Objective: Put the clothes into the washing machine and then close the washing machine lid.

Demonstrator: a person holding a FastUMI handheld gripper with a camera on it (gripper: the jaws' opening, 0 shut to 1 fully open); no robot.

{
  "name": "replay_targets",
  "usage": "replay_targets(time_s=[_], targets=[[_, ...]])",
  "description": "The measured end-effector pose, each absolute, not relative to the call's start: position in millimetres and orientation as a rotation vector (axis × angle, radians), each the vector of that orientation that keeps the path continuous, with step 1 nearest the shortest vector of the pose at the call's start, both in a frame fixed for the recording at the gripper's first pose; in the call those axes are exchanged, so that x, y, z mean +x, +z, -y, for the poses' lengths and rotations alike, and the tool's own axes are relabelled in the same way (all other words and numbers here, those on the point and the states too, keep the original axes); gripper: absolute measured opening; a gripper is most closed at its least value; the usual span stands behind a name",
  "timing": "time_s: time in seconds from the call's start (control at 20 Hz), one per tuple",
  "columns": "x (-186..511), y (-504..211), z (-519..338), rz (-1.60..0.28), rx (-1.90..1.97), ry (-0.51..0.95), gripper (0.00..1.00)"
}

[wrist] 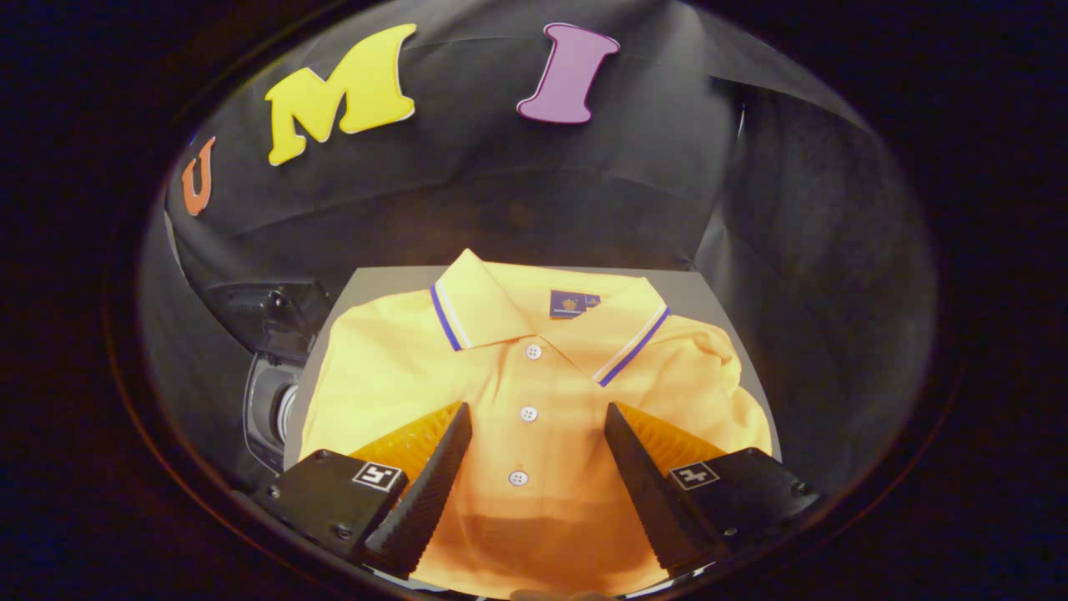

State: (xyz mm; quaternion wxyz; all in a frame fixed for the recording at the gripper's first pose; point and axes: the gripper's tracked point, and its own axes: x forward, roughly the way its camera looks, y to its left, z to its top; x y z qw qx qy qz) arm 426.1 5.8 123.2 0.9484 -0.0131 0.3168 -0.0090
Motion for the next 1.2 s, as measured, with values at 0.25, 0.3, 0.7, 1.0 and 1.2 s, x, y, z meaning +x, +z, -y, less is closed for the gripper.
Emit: replay_targets(time_s=[0.25,0.3,0.7,1.0,1.2], targets=[[425,121,-5,-0.682,0.038,0.006,0.98],[426,120,-5,-0.697,0.025,0.012,0.99],[437,122,-17,-0.673,0.018,0.039,0.45],[429,125,-22,-0.599,0.099,0.043,0.11],[402,131,-22,-0.575,0.124,0.034,0.09]])
